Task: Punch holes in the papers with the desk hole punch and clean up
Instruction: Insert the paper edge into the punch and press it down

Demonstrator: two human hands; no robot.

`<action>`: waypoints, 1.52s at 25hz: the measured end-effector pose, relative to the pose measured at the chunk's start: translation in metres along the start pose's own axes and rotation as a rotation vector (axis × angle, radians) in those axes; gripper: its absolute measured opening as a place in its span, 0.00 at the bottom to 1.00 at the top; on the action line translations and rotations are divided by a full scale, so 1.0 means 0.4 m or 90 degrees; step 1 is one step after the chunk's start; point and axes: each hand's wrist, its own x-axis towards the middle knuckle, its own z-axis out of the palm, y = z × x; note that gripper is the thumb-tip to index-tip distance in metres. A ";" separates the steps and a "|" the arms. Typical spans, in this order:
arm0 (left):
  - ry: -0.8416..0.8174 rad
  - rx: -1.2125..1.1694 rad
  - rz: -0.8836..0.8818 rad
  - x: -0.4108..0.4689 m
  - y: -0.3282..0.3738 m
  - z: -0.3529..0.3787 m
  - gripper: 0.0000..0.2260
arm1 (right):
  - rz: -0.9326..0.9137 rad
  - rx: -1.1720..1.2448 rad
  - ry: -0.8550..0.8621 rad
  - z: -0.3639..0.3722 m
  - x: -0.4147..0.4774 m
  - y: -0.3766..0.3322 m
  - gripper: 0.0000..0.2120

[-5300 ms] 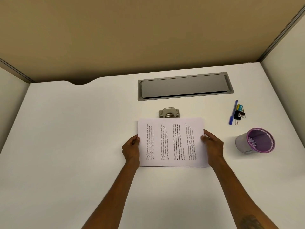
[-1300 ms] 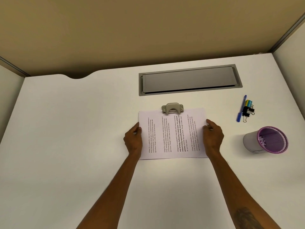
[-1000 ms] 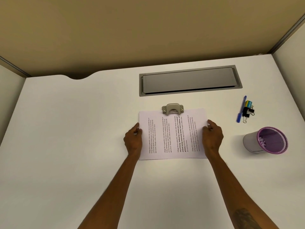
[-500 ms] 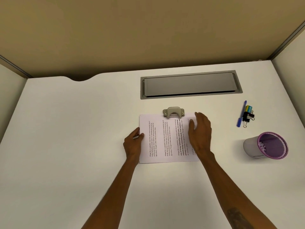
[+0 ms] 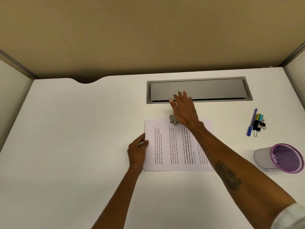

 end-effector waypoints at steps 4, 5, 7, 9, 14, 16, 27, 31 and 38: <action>0.006 0.007 0.000 0.013 -0.015 -0.002 0.18 | 0.012 -0.028 0.035 0.029 0.039 -0.007 0.29; 0.008 0.012 0.004 0.015 -0.019 -0.001 0.18 | 0.012 -0.046 0.035 0.038 0.046 -0.006 0.29; 0.009 0.022 0.010 0.019 -0.027 0.002 0.18 | 0.013 -0.104 0.011 0.059 0.049 -0.002 0.30; 0.009 0.026 0.017 0.020 -0.033 0.002 0.17 | 0.015 -0.149 0.000 0.079 0.044 0.004 0.31; 0.014 0.017 0.025 0.017 -0.032 0.006 0.18 | 0.002 -0.187 0.027 0.086 0.049 0.012 0.32; 0.016 0.023 0.027 0.015 -0.029 0.005 0.18 | -0.006 -0.197 0.029 0.090 0.053 0.014 0.32; 0.037 0.035 0.020 0.004 -0.021 0.016 0.18 | -0.014 -0.191 0.011 0.097 0.063 0.021 0.33; 0.039 0.043 0.020 0.014 -0.025 0.019 0.18 | -0.013 -0.196 0.013 0.096 0.066 0.022 0.32; 0.033 0.044 0.020 0.024 -0.032 0.016 0.18 | -0.010 -0.195 -0.008 0.113 0.080 0.036 0.33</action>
